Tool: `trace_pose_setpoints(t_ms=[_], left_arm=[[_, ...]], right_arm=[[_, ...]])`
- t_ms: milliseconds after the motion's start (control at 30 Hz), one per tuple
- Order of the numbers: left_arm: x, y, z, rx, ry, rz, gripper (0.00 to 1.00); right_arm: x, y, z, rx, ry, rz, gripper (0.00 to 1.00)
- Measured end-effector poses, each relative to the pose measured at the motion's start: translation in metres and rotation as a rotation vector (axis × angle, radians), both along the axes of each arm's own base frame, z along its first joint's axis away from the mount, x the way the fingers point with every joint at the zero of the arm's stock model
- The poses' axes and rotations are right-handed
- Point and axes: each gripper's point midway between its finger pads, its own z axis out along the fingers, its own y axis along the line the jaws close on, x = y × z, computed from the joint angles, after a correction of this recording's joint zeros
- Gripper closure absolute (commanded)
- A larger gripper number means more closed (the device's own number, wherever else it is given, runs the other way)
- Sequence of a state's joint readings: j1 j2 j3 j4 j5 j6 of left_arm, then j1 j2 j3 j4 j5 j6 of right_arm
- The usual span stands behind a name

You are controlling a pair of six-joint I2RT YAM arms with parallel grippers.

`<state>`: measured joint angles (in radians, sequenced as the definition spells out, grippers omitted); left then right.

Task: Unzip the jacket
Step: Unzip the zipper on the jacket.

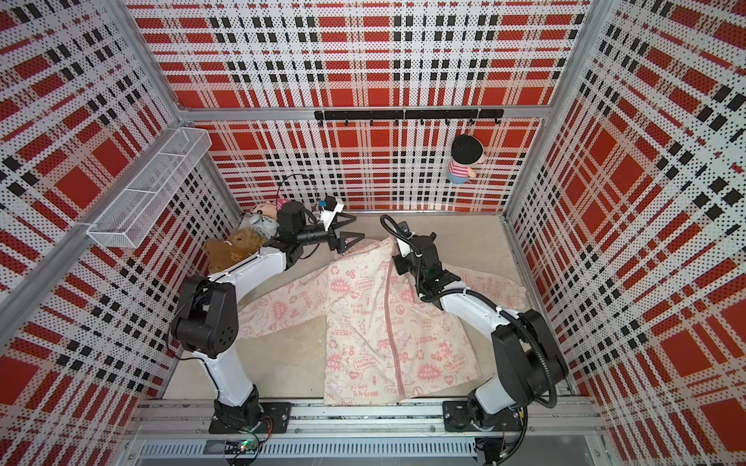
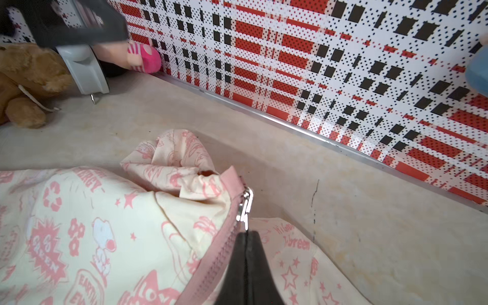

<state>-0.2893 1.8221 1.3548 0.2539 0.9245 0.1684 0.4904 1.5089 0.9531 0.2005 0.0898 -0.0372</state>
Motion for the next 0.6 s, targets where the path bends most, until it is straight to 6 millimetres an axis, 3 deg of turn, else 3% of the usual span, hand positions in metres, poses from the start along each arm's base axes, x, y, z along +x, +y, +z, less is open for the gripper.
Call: trace_pose_setpoints(t_ms=[267, 367, 500, 600], left_arm=[[0.008, -0.024, 0.04, 0.055, -0.094, -0.049, 0.02], [0.02, -0.035, 0.034, 0.074, -0.055, -0.064, 0.02], [0.029, -0.049, 0.01, 0.139, 0.011, -0.061, 0.0], [0.027, -0.059, -0.002, 0.187, 0.048, -0.07, 0.13]], right_arm=[[-0.029, 0.005, -0.021, 0.025, -0.024, 0.113, 1.0], [-0.034, 0.01, -0.022, 0.037, -0.055, 0.155, 1.0], [-0.041, 0.014, -0.018, 0.029, -0.153, 0.208, 1.0], [-0.045, 0.012, -0.019, -0.009, -0.212, 0.225, 1.0]])
